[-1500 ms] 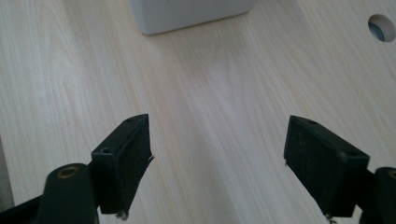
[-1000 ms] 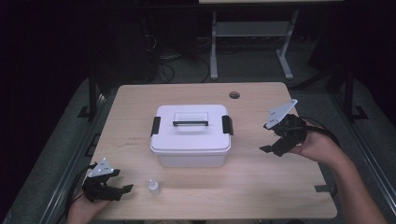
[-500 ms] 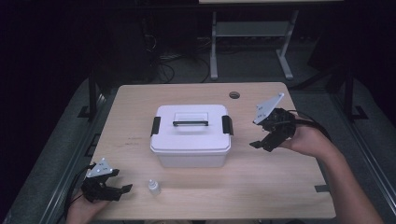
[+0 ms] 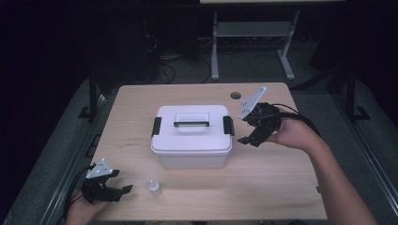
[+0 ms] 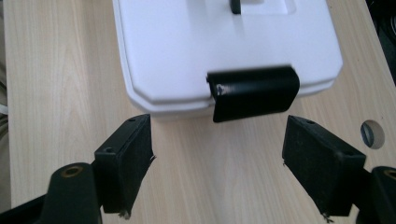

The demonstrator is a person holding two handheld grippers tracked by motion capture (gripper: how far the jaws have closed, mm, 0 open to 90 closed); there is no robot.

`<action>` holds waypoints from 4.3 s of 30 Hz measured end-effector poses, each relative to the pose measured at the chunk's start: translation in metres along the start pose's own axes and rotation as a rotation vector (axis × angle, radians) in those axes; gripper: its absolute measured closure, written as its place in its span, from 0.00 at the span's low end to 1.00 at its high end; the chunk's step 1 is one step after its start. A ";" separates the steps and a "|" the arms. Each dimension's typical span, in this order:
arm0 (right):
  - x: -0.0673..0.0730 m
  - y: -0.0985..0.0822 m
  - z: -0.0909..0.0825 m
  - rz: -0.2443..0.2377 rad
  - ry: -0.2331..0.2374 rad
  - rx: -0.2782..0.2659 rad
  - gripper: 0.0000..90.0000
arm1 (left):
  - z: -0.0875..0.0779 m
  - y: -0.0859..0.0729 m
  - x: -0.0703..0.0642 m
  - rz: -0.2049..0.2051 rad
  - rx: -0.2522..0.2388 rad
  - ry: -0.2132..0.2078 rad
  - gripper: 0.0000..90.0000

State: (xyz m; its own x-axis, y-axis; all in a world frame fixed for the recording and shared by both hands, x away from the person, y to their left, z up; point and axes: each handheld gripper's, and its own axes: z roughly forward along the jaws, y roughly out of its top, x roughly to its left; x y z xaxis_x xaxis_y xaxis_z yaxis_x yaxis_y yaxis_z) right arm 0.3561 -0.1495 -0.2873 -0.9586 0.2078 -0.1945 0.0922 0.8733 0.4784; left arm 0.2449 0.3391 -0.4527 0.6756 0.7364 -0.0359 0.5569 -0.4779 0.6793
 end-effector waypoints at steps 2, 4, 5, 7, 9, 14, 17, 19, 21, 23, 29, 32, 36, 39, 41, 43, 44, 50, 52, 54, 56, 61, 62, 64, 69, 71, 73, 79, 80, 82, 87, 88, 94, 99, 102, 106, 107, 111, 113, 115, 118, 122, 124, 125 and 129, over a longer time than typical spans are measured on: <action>0.000 0.003 0.000 0.000 0.000 0.001 0.27 | 0.000 0.000 0.000 0.001 0.001 0.000 0.19; -0.001 0.010 0.002 -0.014 0.006 -0.004 0.28 | 0.000 0.000 0.000 0.001 0.001 -0.001 0.19; -0.001 0.012 0.002 -0.014 0.008 -0.002 0.28 | 0.000 0.000 0.000 0.003 0.000 -0.002 0.19; -0.002 0.014 0.003 -0.016 0.008 0.001 0.28 | 0.000 0.000 0.000 0.003 0.000 -0.002 0.20; -0.002 0.016 0.004 -0.020 0.008 -0.001 0.28 | 0.000 0.000 0.000 0.003 0.000 -0.002 0.19; -0.006 0.032 0.008 -0.039 0.017 -0.005 0.28 | 0.000 0.000 0.000 0.004 0.001 -0.002 0.19; -0.007 0.039 0.012 -0.046 0.021 -0.007 0.28 | -0.001 0.000 0.000 0.004 0.000 0.000 0.19; -0.008 0.044 0.015 -0.051 0.025 -0.003 0.28 | -0.001 0.000 0.000 0.003 -0.004 0.000 0.20; -0.008 0.048 0.018 -0.059 0.031 -0.001 0.28 | -0.002 0.000 0.000 0.003 -0.004 0.001 0.20; -0.009 0.053 0.020 -0.062 0.040 -0.003 0.29 | -0.002 0.000 0.001 0.002 -0.006 0.001 0.20; -0.010 0.064 0.028 -0.074 0.043 0.001 0.29 | -0.002 -0.001 0.001 0.001 -0.004 0.003 0.20; -0.010 0.068 0.031 -0.074 0.050 -0.006 0.31 | -0.002 -0.001 0.001 -0.002 -0.006 0.003 0.20; -0.010 0.076 0.037 -0.083 0.055 0.005 0.31 | -0.002 -0.001 0.001 -0.002 -0.006 0.001 0.20; -0.010 0.082 0.039 -0.092 0.059 -0.001 0.33 | -0.002 -0.001 0.001 -0.001 -0.009 0.001 0.20; -0.010 0.086 0.040 -0.091 0.064 0.002 0.33 | -0.002 -0.001 0.001 0.000 -0.009 0.000 0.20; -0.010 0.090 0.041 -0.097 0.062 0.003 0.33 | -0.002 -0.001 0.001 0.000 -0.006 0.001 0.20; -0.010 0.092 0.042 -0.101 0.061 0.005 0.33 | -0.002 -0.001 0.001 -0.001 -0.007 0.000 0.20; -0.010 0.102 0.047 -0.109 0.066 0.015 0.34 | -0.003 -0.001 0.001 -0.004 -0.009 0.002 0.20; -0.010 0.105 0.048 -0.113 0.067 0.019 0.35 | -0.003 -0.001 0.001 -0.006 -0.011 0.000 0.20; -0.010 0.108 0.050 -0.116 0.069 0.012 0.36 | -0.003 -0.001 0.001 -0.003 -0.011 -0.001 0.20; -0.010 0.110 0.051 -0.104 0.077 0.003 0.37 | -0.003 -0.001 0.001 -0.003 -0.013 0.000 0.20; -0.011 0.111 0.057 -0.104 0.081 0.006 0.44 | -0.003 -0.001 0.002 -0.006 -0.015 0.000 0.20; -0.011 0.111 0.058 -0.105 0.085 0.002 0.46 | -0.003 -0.001 0.002 -0.005 -0.014 0.000 0.20; -0.012 0.113 0.059 -0.104 0.096 -0.003 0.52 | -0.003 -0.001 0.002 -0.005 -0.013 0.001 0.20; -0.012 0.122 0.061 -0.113 0.122 -0.004 0.66 | -0.003 -0.002 0.001 -0.004 -0.012 0.002 0.20; -0.012 0.124 0.064 -0.115 0.114 0.005 0.71 | -0.004 -0.002 0.002 -0.005 -0.012 0.001 0.20; -0.013 0.125 0.067 -0.118 0.113 0.019 0.76 | -0.004 -0.002 0.002 -0.003 -0.011 0.002 0.20; -0.018 0.130 0.070 -0.118 0.122 0.015 0.87 | -0.004 -0.003 0.002 -0.004 -0.007 0.002 0.20; -0.020 0.132 0.070 -0.113 0.122 0.017 0.88 | -0.004 -0.003 0.002 -0.004 -0.008 0.003 0.20; -0.022 0.133 0.070 -0.111 0.128 0.013 0.88 | -0.004 -0.003 0.002 -0.003 -0.009 0.005 0.20; -0.028 0.132 0.073 -0.087 0.136 0.019 0.88 | -0.004 -0.003 0.002 -0.003 -0.011 0.007 0.20; -0.029 0.132 0.074 -0.082 0.138 0.022 0.88 | -0.004 -0.003 0.002 -0.003 -0.011 0.007 0.20; -0.033 0.132 0.077 -0.081 0.152 0.007 0.90 | -0.003 -0.003 0.002 0.001 -0.001 0.005 0.20; -0.035 0.131 0.079 -0.081 0.163 0.002 0.92 | -0.003 -0.004 0.002 0.000 -0.004 0.005 0.20; -0.036 0.131 0.080 -0.087 0.183 -0.003 0.92 | -0.003 -0.004 0.002 0.000 -0.003 0.006 0.20; -0.036 0.131 0.079 -0.107 0.187 -0.008 0.93 | -0.004 -0.004 0.002 -0.002 -0.005 0.006 0.20; -0.036 0.131 0.079 -0.107 0.187 -0.008 0.93 | -0.003 -0.004 0.002 -0.001 -0.003 0.005 0.20; -0.037 0.130 0.079 -0.110 0.190 -0.018 0.93 | -0.002 -0.004 0.002 -0.002 0.007 0.004 0.20; -0.038 0.130 0.079 -0.111 0.190 -0.022 0.93 | -0.002 -0.004 0.003 -0.003 0.008 0.005 0.20; -0.038 0.130 0.078 -0.108 0.190 -0.025 0.93 | -0.002 -0.004 0.003 -0.004 0.002 0.006 0.20; -0.039 0.129 0.076 -0.111 0.193 -0.033 0.93 | -0.002 -0.004 0.003 -0.005 0.006 0.004 0.20; -0.039 0.129 0.074 -0.111 0.190 -0.036 0.93 | -0.002 -0.004 0.003 -0.005 0.009 0.002 0.20; -0.039 0.130 0.071 -0.109 0.190 -0.046 0.93 | -0.002 -0.004 0.003 -0.006 0.003 0.004 0.20; -0.039 0.130 0.070 -0.116 0.186 -0.055 0.93 | -0.003 -0.004 0.004 -0.006 0.003 0.004 0.20; -0.039 0.129 0.065 -0.115 0.182 -0.061 0.93 | -0.003 -0.005 0.004 -0.010 0.005 0.003 0.20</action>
State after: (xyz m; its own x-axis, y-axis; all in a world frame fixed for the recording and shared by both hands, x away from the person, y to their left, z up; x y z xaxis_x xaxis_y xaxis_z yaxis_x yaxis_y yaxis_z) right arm 0.4227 -0.0159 -0.2737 -0.9953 0.0208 -0.0951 -0.0311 0.8574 0.5137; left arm 0.2436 0.3451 -0.4541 0.6688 0.7424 -0.0403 0.5660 -0.4733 0.6750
